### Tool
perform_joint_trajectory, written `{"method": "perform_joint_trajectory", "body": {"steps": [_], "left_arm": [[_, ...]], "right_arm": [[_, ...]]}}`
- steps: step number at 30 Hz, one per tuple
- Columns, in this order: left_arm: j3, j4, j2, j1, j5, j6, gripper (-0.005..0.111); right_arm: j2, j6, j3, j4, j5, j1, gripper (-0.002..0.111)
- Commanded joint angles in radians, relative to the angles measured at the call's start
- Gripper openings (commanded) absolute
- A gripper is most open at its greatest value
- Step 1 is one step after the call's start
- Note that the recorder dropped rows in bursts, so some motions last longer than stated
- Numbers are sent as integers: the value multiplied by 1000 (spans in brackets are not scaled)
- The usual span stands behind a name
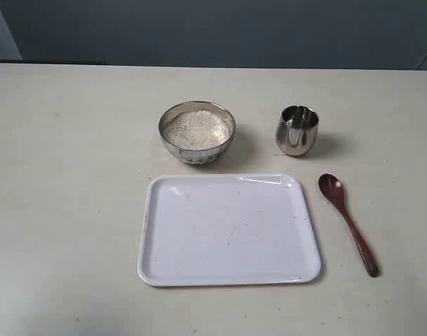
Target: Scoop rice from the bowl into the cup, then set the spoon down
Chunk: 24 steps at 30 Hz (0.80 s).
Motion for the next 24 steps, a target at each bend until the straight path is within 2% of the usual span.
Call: {"method": "perform_joint_trajectory", "body": {"steps": [1,2,3,4,6,15,18,20,24], "left_arm": [[-4,-1,-4,-3,-3,-7,1],[-4,-1,-4,-3,-3,-7,1],[-4,-1,-4,-3,-3,-7,1],[-4,-1,-4,-3,-3,-7,1],[-4,-1,-4,-3,-3,-7,1],[-4,-1,-4,-3,-3,-7,1],[-4,-1,-4,-3,-3,-7,1],[-4,-1,-4,-3,-3,-7,1],[-4,-1,-4,-3,-3,-7,1]], "right_arm": [[-7,42,1,168,-167,-3,-1],[-7,73,1,399,-295,-3,-1],[-7,73,1,497,-339,-3,-1],[-7,75,1,688,-385,-3,-1],[-7,80,1,818,-368,-3,-1],[-7,31,-9,787,-184,-3,-1],[5,-87,-142,741,-72,-3,-1],[58,-98,-276,650,20,-3,-1],[288,-10,-554,323,207,-5,-1]]}}
